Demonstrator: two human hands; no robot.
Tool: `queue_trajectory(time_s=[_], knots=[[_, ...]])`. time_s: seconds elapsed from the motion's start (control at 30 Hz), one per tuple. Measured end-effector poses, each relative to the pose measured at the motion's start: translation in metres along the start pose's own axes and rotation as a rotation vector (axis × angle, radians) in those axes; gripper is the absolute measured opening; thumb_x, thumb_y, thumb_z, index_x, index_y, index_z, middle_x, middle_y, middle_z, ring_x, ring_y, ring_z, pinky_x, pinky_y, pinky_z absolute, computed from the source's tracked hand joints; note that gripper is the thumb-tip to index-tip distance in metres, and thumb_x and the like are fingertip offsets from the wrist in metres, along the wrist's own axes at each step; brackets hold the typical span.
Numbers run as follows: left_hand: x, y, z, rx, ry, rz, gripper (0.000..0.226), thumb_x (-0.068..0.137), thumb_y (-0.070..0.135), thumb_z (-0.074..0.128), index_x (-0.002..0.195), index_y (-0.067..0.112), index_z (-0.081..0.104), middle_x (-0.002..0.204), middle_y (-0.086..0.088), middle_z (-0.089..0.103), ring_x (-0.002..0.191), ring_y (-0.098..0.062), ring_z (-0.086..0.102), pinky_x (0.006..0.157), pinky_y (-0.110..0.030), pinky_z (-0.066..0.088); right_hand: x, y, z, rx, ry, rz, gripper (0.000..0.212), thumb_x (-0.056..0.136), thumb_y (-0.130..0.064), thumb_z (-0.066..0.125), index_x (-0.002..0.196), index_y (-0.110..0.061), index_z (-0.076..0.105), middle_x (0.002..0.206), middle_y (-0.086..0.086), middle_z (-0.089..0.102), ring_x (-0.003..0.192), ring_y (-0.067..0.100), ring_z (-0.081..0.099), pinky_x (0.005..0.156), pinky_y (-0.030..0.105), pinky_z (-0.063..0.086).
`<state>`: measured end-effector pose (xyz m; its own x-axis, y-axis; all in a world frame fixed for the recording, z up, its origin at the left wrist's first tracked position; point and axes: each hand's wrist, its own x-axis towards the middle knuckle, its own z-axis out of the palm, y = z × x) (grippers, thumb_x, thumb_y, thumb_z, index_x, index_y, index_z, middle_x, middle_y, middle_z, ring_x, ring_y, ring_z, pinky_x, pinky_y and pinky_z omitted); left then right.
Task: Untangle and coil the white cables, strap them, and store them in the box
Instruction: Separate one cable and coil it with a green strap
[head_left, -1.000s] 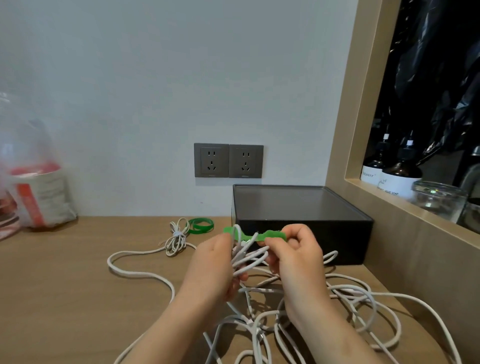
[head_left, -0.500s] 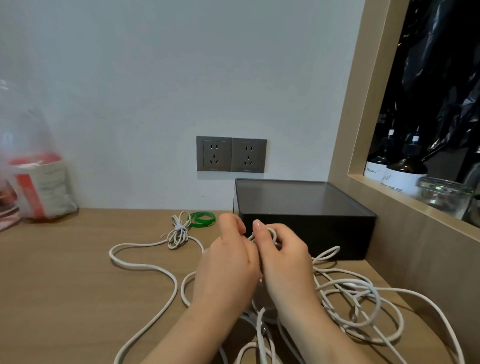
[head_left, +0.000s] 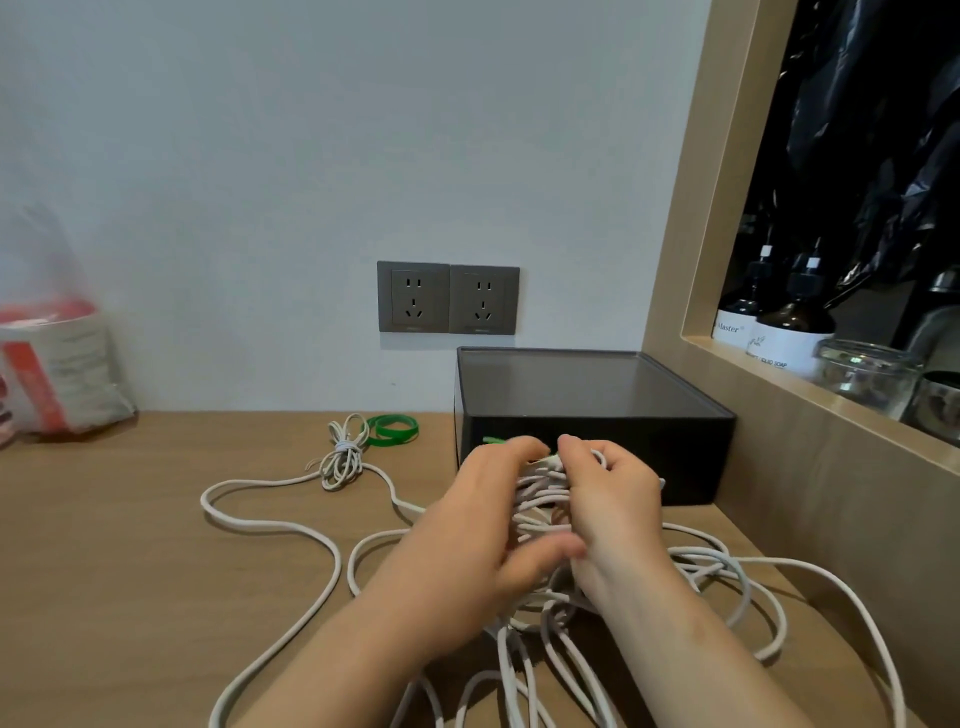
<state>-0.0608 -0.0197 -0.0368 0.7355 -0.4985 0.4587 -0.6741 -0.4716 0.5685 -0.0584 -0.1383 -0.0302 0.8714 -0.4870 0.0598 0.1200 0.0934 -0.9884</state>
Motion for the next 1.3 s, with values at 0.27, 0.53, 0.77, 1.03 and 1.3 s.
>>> queue_trajectory(time_s=[0.27, 0.53, 0.77, 1.03, 1.3], knots=[[0.010, -0.023, 0.008, 0.287, 0.276, 0.240, 0.030, 0.082, 0.051, 0.049, 0.097, 0.025, 0.053, 0.087, 0.010, 0.056, 0.074, 0.000, 0.052, 0.054, 0.003, 0.032, -0.003, 0.000, 0.005, 0.041, -0.033, 0.165, 0.016, 0.090, -0.017, 0.057, 0.077, -0.009, 0.060, 0.070, 0.010, 0.058, 0.055, 0.016, 0.058, 0.041, 0.021, 0.046], [0.003, -0.008, 0.003, -0.310, 0.368, -0.091, 0.008, 0.079, 0.022, 0.070, 0.079, 0.023, 0.063, 0.066, 0.004, 0.063, 0.057, -0.007, 0.060, 0.050, -0.019, 0.049, -0.004, -0.001, 0.004, -0.031, -0.149, 0.022, 0.020, 0.092, -0.023, 0.053, 0.081, -0.008, 0.060, 0.056, 0.004, 0.051, 0.040, 0.009, 0.044, 0.037, 0.020, 0.037], [0.009, -0.006, -0.010, -1.041, 0.574, -0.461, 0.006, 0.082, 0.008, 0.064, 0.078, 0.005, 0.060, 0.046, -0.002, 0.055, 0.038, -0.008, 0.050, 0.038, -0.016, 0.044, -0.002, -0.004, 0.005, 0.195, -0.109, -0.006, 0.040, 0.096, -0.037, 0.040, 0.079, -0.012, 0.066, 0.064, 0.002, 0.065, 0.052, 0.010, 0.053, 0.047, 0.024, 0.044], [0.010, 0.001, -0.011, -1.664, 0.504, -0.616, 0.028, 0.068, 0.015, 0.065, 0.093, 0.002, 0.063, 0.062, -0.007, 0.061, 0.041, -0.006, 0.056, 0.038, -0.013, 0.048, -0.003, 0.006, 0.009, 0.045, -0.070, -0.201, 0.021, 0.096, -0.020, 0.045, 0.085, -0.014, 0.061, 0.063, 0.002, 0.065, 0.052, 0.009, 0.057, 0.052, 0.022, 0.049], [0.010, 0.002, -0.010, -1.784, 0.441, -0.714, 0.043, 0.068, 0.016, 0.064, 0.108, -0.001, 0.063, 0.068, -0.011, 0.060, 0.040, -0.008, 0.056, 0.037, -0.014, 0.048, 0.002, 0.009, 0.007, -0.126, -0.086, -0.254, 0.022, 0.095, -0.024, 0.048, 0.079, -0.023, 0.063, 0.079, -0.005, 0.061, 0.076, 0.005, 0.055, 0.069, 0.025, 0.044]])
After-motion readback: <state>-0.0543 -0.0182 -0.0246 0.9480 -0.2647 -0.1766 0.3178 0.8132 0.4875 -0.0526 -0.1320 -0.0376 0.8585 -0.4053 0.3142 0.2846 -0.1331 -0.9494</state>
